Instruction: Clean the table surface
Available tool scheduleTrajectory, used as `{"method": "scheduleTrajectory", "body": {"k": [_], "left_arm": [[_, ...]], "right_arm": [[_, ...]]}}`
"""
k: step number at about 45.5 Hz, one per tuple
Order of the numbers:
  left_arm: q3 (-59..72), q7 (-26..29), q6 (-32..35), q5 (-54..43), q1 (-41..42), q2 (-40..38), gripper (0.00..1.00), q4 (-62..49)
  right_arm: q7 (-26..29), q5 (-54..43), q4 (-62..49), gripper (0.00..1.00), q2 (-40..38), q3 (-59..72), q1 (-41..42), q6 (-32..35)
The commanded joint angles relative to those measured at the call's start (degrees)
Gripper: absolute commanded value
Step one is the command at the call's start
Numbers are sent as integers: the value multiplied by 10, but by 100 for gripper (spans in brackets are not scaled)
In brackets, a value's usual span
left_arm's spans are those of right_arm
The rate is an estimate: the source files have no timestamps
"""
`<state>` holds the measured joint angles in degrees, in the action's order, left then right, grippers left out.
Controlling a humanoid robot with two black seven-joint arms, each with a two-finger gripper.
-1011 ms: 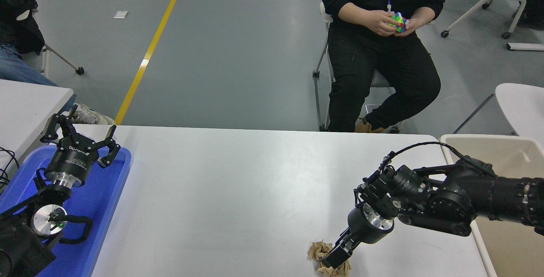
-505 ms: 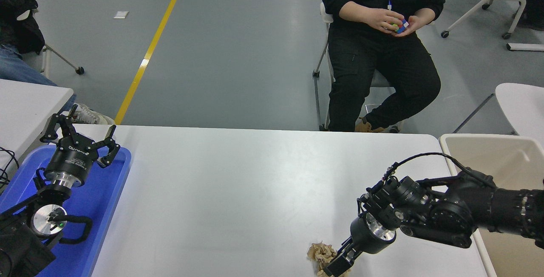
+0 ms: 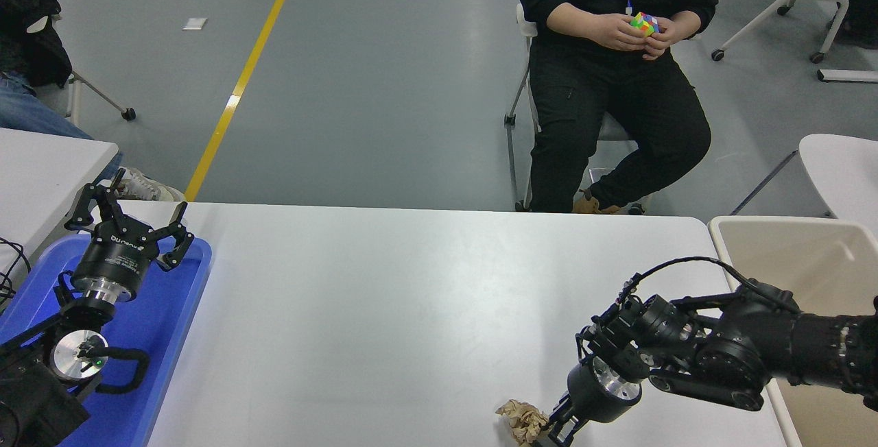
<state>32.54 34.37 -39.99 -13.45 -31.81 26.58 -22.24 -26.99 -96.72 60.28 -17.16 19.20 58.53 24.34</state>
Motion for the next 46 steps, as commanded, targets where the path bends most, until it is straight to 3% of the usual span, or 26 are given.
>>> {"method": "scheduleTrajectory", "body": {"k": [1,12,31,46], "left_arm": [[0,0,0,0,0,0,100,0],[0,0,0,0,0,0,100,0],[0,0,0,0,0,0,100,0],[0,0,0,0,0,0,100,0]], "right_arm": [[-22,-7,0,0,-2,-16,11,0],[-25,18,17,0,-17,-78,62,-1],[-39,239,77,0,-73,-100,197,6],[-43,333,58,0,-111,-166,203,24]]}}
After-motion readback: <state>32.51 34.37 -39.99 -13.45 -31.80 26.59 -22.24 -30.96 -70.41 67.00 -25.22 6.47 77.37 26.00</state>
